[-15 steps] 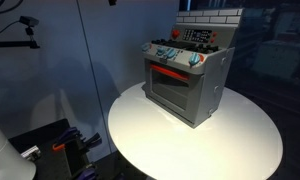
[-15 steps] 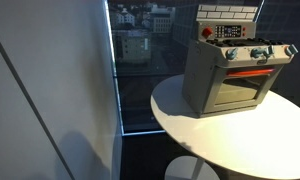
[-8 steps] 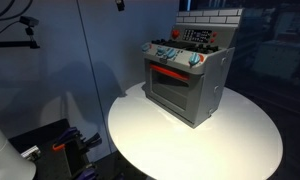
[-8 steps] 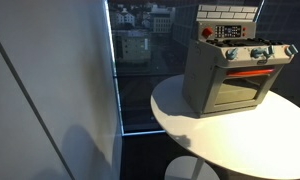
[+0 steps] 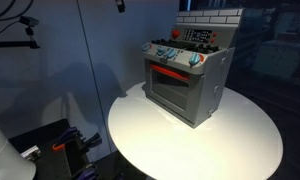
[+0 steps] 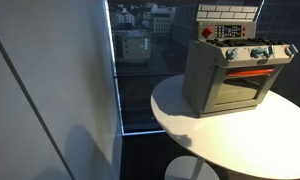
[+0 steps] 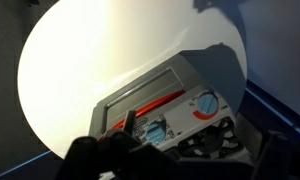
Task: Turn the blue knob on the far left of the stove to the left
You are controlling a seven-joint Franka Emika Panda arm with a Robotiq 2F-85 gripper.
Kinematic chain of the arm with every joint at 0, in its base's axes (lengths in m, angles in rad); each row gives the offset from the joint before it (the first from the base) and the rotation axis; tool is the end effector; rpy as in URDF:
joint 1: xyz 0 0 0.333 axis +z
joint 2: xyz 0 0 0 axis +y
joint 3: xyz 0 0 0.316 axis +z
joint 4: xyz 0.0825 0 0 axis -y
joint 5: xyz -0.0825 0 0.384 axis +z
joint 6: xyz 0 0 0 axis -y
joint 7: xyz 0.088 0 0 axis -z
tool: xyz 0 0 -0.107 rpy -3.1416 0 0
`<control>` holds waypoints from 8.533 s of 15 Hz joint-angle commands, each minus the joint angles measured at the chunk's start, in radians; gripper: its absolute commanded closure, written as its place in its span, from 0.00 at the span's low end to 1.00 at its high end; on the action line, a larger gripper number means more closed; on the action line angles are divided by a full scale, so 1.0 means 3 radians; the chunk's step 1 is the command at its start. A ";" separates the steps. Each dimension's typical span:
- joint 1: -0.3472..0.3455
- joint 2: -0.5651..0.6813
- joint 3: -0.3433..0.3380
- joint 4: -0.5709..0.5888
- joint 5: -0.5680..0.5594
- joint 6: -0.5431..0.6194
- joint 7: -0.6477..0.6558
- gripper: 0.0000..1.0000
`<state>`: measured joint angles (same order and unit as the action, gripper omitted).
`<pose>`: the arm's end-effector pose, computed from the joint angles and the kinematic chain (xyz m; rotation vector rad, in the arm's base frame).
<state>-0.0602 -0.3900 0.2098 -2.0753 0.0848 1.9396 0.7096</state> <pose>0.4535 0.0892 0.6087 -2.8896 0.8722 -0.3395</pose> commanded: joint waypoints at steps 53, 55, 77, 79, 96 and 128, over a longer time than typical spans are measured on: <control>0.0523 0.1312 -0.0206 -0.0391 -0.0050 0.2863 0.0592 0.00; 0.0478 0.1319 -0.0156 -0.0398 -0.0049 0.2903 0.0613 0.07; 0.0483 0.1202 -0.0181 -0.0538 0.0130 0.2936 0.0605 0.52; 0.0520 0.1187 -0.0226 -0.0554 0.0155 0.2931 0.0587 0.59; 0.0474 0.1058 -0.0229 -0.0673 0.0057 0.2876 0.0577 0.95; 0.0415 0.0771 -0.0268 -0.0531 -0.0521 0.1818 -0.0669 0.69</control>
<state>0.0753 -0.1158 0.1331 -2.2259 -0.0533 2.5467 0.5439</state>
